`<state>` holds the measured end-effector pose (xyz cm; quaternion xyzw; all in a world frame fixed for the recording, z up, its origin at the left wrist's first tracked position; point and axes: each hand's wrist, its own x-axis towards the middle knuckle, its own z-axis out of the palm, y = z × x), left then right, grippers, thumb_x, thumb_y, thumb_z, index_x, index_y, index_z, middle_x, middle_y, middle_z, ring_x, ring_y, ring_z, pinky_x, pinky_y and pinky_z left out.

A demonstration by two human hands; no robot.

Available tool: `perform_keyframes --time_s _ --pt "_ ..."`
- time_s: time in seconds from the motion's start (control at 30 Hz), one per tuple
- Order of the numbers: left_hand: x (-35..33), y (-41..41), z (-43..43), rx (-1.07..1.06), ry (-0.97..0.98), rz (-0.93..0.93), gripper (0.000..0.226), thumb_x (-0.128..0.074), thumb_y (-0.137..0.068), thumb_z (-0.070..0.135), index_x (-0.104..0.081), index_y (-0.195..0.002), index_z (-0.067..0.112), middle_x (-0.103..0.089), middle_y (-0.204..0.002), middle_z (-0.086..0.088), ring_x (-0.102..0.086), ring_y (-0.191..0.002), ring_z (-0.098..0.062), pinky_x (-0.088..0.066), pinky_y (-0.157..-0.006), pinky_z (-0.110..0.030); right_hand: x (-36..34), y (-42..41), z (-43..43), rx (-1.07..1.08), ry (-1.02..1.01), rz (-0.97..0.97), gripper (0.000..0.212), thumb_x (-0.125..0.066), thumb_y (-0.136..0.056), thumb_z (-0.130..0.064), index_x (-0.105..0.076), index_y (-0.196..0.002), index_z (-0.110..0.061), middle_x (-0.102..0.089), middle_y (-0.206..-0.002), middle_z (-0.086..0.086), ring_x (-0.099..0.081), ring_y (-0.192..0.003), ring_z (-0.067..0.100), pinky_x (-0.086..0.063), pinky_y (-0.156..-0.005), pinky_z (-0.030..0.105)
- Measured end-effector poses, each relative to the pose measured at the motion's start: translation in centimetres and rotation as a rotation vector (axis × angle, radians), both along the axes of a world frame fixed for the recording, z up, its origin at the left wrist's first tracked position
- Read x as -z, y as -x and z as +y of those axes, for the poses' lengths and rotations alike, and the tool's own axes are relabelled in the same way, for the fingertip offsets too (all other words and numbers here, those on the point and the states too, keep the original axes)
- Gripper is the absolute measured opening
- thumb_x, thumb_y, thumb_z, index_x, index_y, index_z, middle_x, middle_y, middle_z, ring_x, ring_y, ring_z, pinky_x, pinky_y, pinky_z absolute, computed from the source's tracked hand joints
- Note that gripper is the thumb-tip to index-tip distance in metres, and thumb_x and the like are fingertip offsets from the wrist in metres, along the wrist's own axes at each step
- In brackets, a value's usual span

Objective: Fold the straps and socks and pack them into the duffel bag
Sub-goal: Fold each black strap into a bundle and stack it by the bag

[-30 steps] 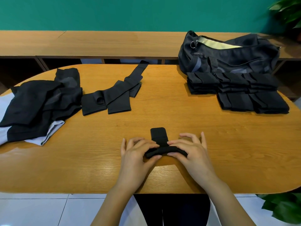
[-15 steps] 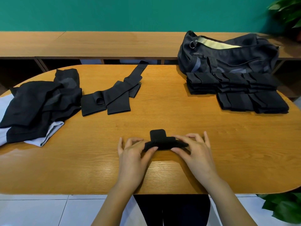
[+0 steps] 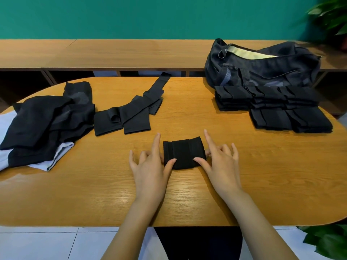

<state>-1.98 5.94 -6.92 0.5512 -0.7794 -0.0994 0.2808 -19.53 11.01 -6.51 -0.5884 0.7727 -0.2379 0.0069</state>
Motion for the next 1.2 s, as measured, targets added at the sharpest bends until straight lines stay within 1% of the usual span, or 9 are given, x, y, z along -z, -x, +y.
perform_keyframes --time_s 0.13,0.27,0.37,0.47,0.63,0.8,1.03,1.13,1.2 --pt "0.2 -0.1 -0.7 0.028 0.014 -0.073 0.071 -0.064 -0.086 0.044 -0.034 -0.148 0.024 -0.063 -0.098 0.008 -0.056 -0.103 -0.019 -0.025 -0.112 -0.057 0.6 0.3 -0.4 -0.013 0.029 0.15 0.064 -0.061 -0.087 -0.045 -0.042 -0.146 -0.026 -0.061 -0.11 -0.003 -0.053 -0.11 0.021 -0.032 -0.111 0.054" --pt "0.3 -0.7 -0.9 0.191 -0.025 -0.058 0.047 -0.047 -0.09 0.051 -0.056 -0.132 0.031 -0.055 -0.133 0.013 -0.042 -0.127 -0.016 -0.014 -0.115 -0.057 0.4 0.0 0.0 -0.182 -0.015 0.137 0.041 -0.047 -0.096 -0.038 -0.054 -0.136 -0.032 -0.055 -0.136 -0.01 -0.039 -0.134 0.019 -0.013 -0.117 0.056" --pt "-0.2 -1.1 -0.9 0.257 -0.128 -0.089 0.058 -0.041 -0.084 0.066 -0.056 -0.132 0.037 -0.049 -0.14 0.02 -0.031 -0.135 -0.01 -0.002 -0.117 -0.054 0.5 0.1 0.4 -0.199 -0.087 0.096 0.044 -0.033 -0.097 -0.043 -0.055 -0.134 -0.036 -0.054 -0.138 -0.016 -0.035 -0.139 0.017 0.0 -0.118 0.054" --pt "-0.6 -1.1 -1.1 0.316 -0.133 -0.211 0.069 -0.037 -0.079 0.071 -0.047 -0.139 0.039 -0.041 -0.146 0.021 -0.024 -0.14 -0.011 0.006 -0.117 -0.054 0.6 0.5 0.7 -0.18 -0.096 0.094 0.043 -0.033 -0.098 -0.044 -0.054 -0.135 -0.038 -0.054 -0.138 -0.017 -0.035 -0.139 0.017 0.0 -0.118 0.054" --pt "0.0 0.6 -1.6 0.352 -0.018 -0.345 0.068 -0.021 -0.088 0.068 -0.056 -0.134 0.032 -0.055 -0.139 0.009 -0.042 -0.132 -0.02 -0.005 -0.115 -0.061 -0.6 1.3 1.3 -0.16 -0.108 0.053 0.042 -0.038 -0.099 -0.045 -0.047 -0.139 -0.035 -0.047 -0.144 -0.017 -0.026 -0.142 0.011 0.003 -0.12 0.047" --pt "-0.9 3.1 -2.6 0.348 -0.07 -0.341 0.078 0.0 -0.086 0.068 -0.047 -0.139 0.037 -0.045 -0.146 0.016 -0.03 -0.139 -0.012 0.004 -0.117 -0.056 -1.1 2.4 2.3 -0.23 -0.081 0.084 0.038 -0.028 -0.098 -0.052 -0.061 -0.11 -0.036 -0.033 -0.154 -0.016 -0.018 -0.145 0.007 0.0 -0.12 0.046" --pt "-1.3 6.7 -3.8 0.358 -0.192 -0.288 0.058 -0.019 -0.094 0.061 -0.037 -0.144 0.04 -0.035 -0.152 0.018 -0.022 -0.141 -0.009 0.004 -0.119 -0.052 -1.2 4.4 1.0 -0.258 -0.19 0.25 0.076 -0.002 -0.09 -0.062 -0.046 -0.143 -0.029 -0.024 -0.158 -0.014 -0.018 -0.147 0.009 0.003 -0.12 0.049" --pt "-0.9 7.8 -4.4 0.34 -0.232 -0.237 0.067 -0.01 -0.089 0.068 -0.019 -0.151 0.042 -0.022 -0.157 0.018 -0.014 -0.145 -0.011 0.004 -0.119 -0.051 -0.8 6.2 0.3 -0.207 -0.2 0.243 0.078 -0.001 -0.09 -0.062 -0.043 -0.145 -0.027 -0.022 -0.159 -0.014 -0.019 -0.147 0.009 0.004 -0.121 0.046" --pt "-0.3 8.2 -4.7 0.311 -0.23 -0.201 0.075 0.003 -0.084 0.074 -0.011 -0.151 0.043 -0.017 -0.158 0.018 -0.011 -0.146 -0.011 0.004 -0.12 -0.049 -0.7 7.4 -0.1 -0.134 -0.203 0.27 0.072 -0.007 -0.096 -0.061 -0.055 -0.136 -0.026 -0.034 -0.154 -0.013 -0.033 -0.142 0.011 -0.004 -0.119 0.044"
